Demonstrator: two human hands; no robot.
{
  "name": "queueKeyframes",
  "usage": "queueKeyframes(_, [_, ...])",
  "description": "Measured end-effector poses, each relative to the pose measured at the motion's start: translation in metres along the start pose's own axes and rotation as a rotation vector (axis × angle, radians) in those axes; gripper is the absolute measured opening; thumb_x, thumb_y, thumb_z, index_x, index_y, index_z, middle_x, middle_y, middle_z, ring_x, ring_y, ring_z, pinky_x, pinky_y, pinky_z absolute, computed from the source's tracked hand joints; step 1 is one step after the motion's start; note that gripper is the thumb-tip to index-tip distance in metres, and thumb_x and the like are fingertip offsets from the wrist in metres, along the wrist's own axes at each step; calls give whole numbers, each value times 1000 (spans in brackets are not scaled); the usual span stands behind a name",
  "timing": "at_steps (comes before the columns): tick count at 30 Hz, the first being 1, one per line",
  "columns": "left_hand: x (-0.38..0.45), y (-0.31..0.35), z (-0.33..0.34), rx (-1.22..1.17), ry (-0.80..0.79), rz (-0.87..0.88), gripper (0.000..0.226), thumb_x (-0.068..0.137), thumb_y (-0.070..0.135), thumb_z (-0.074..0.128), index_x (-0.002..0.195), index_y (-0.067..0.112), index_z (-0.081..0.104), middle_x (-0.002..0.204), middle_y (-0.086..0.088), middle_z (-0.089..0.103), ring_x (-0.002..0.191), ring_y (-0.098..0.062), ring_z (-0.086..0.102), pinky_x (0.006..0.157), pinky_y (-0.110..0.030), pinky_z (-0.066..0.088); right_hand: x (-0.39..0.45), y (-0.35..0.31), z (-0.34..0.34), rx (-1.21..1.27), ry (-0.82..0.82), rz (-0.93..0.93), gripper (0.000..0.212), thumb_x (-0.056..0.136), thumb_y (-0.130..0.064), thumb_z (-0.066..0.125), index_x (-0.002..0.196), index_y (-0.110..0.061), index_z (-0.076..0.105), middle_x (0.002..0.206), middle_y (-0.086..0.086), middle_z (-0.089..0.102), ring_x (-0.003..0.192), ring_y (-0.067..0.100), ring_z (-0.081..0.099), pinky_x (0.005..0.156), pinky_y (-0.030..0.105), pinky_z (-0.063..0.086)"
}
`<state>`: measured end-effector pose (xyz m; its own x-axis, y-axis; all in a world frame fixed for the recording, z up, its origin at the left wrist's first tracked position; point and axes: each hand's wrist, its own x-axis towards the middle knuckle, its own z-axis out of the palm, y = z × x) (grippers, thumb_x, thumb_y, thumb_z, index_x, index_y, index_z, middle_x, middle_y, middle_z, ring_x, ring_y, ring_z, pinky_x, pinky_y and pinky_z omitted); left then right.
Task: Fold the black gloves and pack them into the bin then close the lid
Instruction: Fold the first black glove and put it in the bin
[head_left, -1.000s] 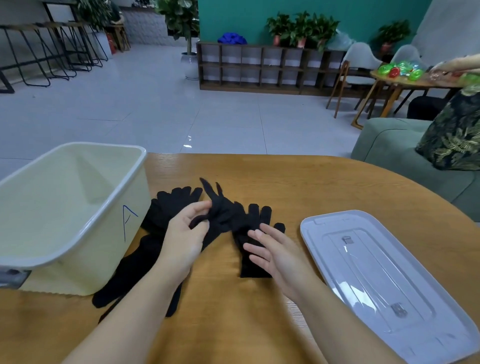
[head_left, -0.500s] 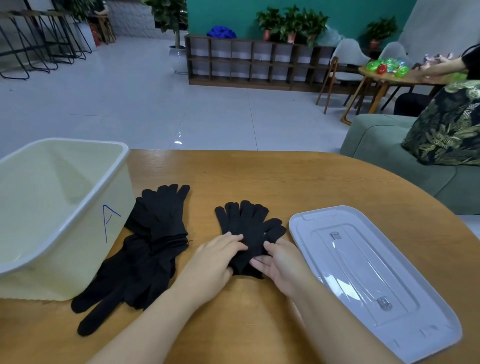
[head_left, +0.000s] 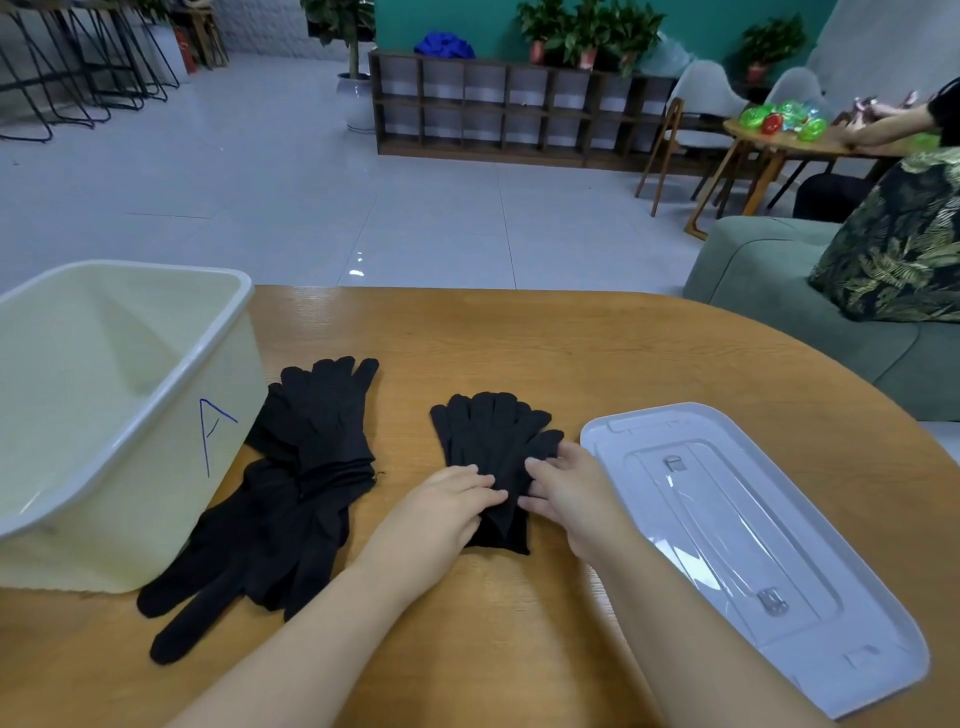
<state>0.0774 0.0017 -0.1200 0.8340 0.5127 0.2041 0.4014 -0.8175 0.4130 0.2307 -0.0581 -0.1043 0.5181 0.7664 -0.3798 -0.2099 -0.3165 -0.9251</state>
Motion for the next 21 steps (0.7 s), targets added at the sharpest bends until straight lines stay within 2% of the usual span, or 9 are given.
queueKeyframes(5, [-5,0,1,31,3,50,41,92,21,54,133,22,51,138,0,50,135,-18,36,102,-18,22,2,2,-6,-269,118,-184,32,89,-5,55,119,-12,47,94,0,66,73,9,65,59,18,51])
queueKeyframes(7, [-7,2,0,-41,-40,-9,47,91,32,55,136,23,45,139,5,46,136,-11,32,104,-15,21,1,5,-7,-337,152,-233,35,89,-6,59,118,-16,41,91,-5,61,73,8,62,62,19,50])
queueKeyframes(9, [-8,-2,0,-128,-44,-66,45,87,37,59,128,23,48,141,8,44,137,-5,29,107,-17,25,1,8,-7,-460,197,-311,31,87,-8,62,107,-18,41,91,-6,56,75,6,57,64,19,47])
queueKeyframes(12, [-11,-6,0,-158,-85,-28,38,82,41,63,116,25,57,145,12,41,135,6,19,111,-17,20,0,12,-8,-588,267,-370,27,84,-13,67,94,-18,42,81,-8,49,70,7,51,58,18,39])
queueKeyframes(15, [-15,-9,0,-170,-91,-7,42,82,42,64,121,28,58,145,17,38,131,11,14,111,-16,15,-2,14,-8,-556,304,-344,33,83,-16,69,96,-18,39,76,-7,47,66,9,50,57,19,38])
queueKeyframes(17, [-16,-10,1,-153,-72,5,40,85,39,61,123,28,58,144,17,39,132,9,17,112,-18,17,-4,15,-10,-589,298,-348,27,85,-17,68,95,-18,42,80,-5,52,67,7,49,57,17,38])
queueKeyframes(19, [-17,-10,1,-119,-56,28,36,88,36,58,123,27,60,141,14,43,132,3,26,110,-17,19,-6,15,-11,-693,251,-375,16,87,-19,65,98,-17,54,90,-3,58,71,8,50,59,12,36])
queueKeyframes(21, [-18,-10,0,-78,-42,53,31,89,32,57,119,26,63,136,11,49,129,-5,36,104,-15,23,-7,15,-11,-777,197,-396,22,88,-23,64,109,-16,62,103,-2,61,80,7,51,63,9,34])
